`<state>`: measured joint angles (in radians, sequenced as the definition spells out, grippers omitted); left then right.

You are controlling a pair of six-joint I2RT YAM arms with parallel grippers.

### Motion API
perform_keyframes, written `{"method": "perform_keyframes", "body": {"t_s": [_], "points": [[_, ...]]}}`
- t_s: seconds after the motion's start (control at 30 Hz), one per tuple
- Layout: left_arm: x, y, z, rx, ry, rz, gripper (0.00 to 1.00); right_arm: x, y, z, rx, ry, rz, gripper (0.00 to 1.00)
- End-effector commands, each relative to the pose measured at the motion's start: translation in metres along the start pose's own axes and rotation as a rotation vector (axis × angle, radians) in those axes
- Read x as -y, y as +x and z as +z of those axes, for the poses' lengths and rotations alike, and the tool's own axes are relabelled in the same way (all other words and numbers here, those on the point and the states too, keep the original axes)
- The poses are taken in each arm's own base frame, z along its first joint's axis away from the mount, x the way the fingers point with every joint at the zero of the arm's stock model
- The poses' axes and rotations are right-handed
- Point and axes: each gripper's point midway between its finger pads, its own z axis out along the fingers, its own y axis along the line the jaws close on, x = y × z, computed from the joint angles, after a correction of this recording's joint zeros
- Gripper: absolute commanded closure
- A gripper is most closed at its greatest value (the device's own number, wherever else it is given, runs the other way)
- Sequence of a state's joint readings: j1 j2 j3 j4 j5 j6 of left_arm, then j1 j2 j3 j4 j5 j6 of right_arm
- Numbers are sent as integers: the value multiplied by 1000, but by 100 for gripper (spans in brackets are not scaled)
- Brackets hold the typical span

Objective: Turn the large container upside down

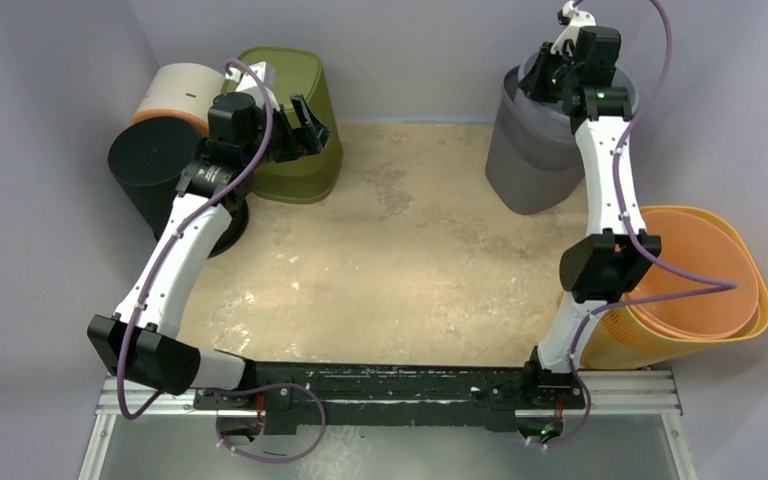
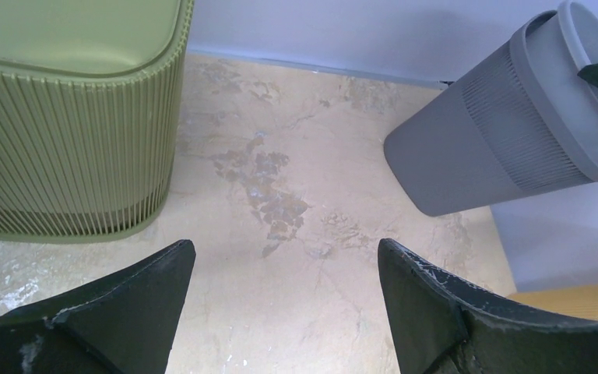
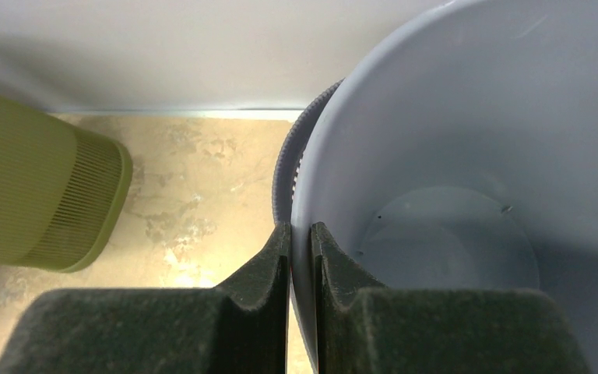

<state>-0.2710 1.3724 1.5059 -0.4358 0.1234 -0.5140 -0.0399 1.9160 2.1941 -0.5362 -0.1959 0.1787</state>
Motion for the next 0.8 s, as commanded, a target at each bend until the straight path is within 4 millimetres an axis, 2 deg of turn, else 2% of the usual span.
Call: {"method": "perform_keyframes", "body": {"t_s": [0.0, 0.1, 0.2, 0.3, 0.4, 0.6, 0.7, 0.77], "points": [[8, -6, -3, 31, 29, 3, 16, -3, -14, -14, 53, -8, -19, 92], [7, -5, -3, 28, 28, -2, 16, -3, -1, -8, 11, -17, -11, 78], [6, -5, -3, 27, 24, 0, 16, 1, 12, -3, -18, -7, -3, 70], [7, -6, -4, 30, 24, -1, 16, 4, 25, 0, -41, -1, 7, 57], [5, -4, -4, 27, 18, -1, 16, 2, 32, 1, -58, -13, 11, 49], [3, -3, -2, 23, 12, 2, 16, -3, 34, 3, -58, -45, 12, 43], [3, -2, 0, 20, 12, 2, 16, -4, 40, 8, -72, -62, 16, 47], [2, -1, 1, 18, 10, 2, 16, -5, 44, 12, -82, -72, 20, 53]]}}
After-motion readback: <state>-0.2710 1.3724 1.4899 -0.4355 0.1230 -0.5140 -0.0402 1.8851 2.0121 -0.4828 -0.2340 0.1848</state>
